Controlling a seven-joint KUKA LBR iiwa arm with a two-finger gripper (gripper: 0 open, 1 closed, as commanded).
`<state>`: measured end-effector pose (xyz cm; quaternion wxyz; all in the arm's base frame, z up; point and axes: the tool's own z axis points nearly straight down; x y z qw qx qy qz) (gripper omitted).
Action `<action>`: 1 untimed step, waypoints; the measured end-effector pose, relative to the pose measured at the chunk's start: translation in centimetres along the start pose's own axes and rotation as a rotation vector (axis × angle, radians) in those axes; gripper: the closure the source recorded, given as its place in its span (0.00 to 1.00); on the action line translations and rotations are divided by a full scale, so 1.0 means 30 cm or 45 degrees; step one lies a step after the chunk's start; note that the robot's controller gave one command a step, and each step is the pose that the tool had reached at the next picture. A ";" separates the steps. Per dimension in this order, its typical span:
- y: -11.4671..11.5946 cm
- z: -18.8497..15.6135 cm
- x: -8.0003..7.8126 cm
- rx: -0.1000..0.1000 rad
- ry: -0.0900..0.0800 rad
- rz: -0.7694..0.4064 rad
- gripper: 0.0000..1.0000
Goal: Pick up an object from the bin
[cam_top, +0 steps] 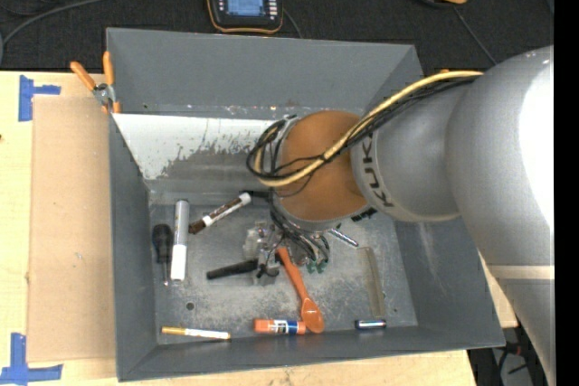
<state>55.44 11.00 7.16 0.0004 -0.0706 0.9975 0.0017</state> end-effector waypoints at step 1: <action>0.054 -0.336 0.021 0.000 0.005 -0.002 1.00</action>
Offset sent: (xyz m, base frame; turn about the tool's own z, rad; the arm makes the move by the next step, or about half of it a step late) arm -0.0005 0.0085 0.2154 0.0508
